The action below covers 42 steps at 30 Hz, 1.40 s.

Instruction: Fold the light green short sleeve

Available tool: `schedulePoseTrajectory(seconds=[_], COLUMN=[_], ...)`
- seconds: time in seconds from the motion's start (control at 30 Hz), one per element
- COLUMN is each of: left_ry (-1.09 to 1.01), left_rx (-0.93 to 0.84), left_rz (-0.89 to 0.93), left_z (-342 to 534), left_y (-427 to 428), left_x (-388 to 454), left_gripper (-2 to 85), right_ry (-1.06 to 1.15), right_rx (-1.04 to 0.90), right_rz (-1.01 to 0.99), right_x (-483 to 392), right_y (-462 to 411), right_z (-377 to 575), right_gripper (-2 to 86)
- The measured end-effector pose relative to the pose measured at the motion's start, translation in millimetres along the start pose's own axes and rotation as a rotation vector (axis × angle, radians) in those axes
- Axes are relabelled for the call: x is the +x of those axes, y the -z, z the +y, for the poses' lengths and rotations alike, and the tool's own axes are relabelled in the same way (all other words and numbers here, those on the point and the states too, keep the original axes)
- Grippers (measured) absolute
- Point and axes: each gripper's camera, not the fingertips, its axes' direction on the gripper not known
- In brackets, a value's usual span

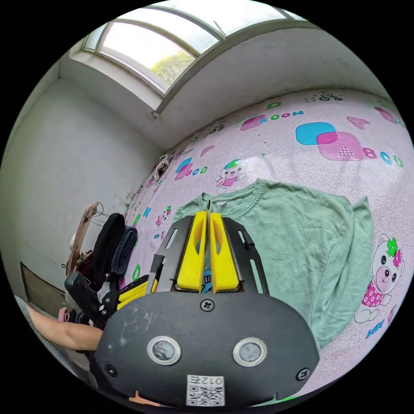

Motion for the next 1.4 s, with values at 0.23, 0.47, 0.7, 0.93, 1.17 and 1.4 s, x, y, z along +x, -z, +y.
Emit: schedulePoseTrajectory(seconds=[0.23, 0.47, 0.7, 0.93, 1.17, 1.4], left_ry=[-0.058, -0.097, 0.004, -0.028, -0.037, -0.02], left_rx=[-0.2, -0.278, -0.281, -0.264, -0.322, -0.353], left_rz=[0.116, 0.216, 0.044, -0.066, -0.085, -0.073], left_z=[-5.1, 9.4, 32.0, 0.0, -16.1, -13.3], left_y=[-31.5, -13.2, 2.3, -14.1, -52.1, -68.5], left_x=[1.7, 12.4, -1.5, -0.2, 3.4, 3.6], left_gripper=[1.2, 1.3, 0.9, 0.6, 0.4, 0.6], right_ry=[-0.121, -0.262, -0.102, -0.097, 0.0, -0.004], right_rx=[-0.057, -0.087, -0.352, -0.388, -0.404, -0.431], right_rz=[0.053, 0.112, -0.055, -0.066, -0.056, -0.075], right_x=[-5.6, 6.8, -58.2, -93.0, -126.6, -122.9], right_y=[-1.3, 35.0, 52.1, 70.1, 93.5, 108.8], right_z=[7.6, 21.4, 75.8, 116.8, 131.0, 144.4], right_gripper=[-0.3, 1.0, 4.6, 5.9, 3.5, 0.0])
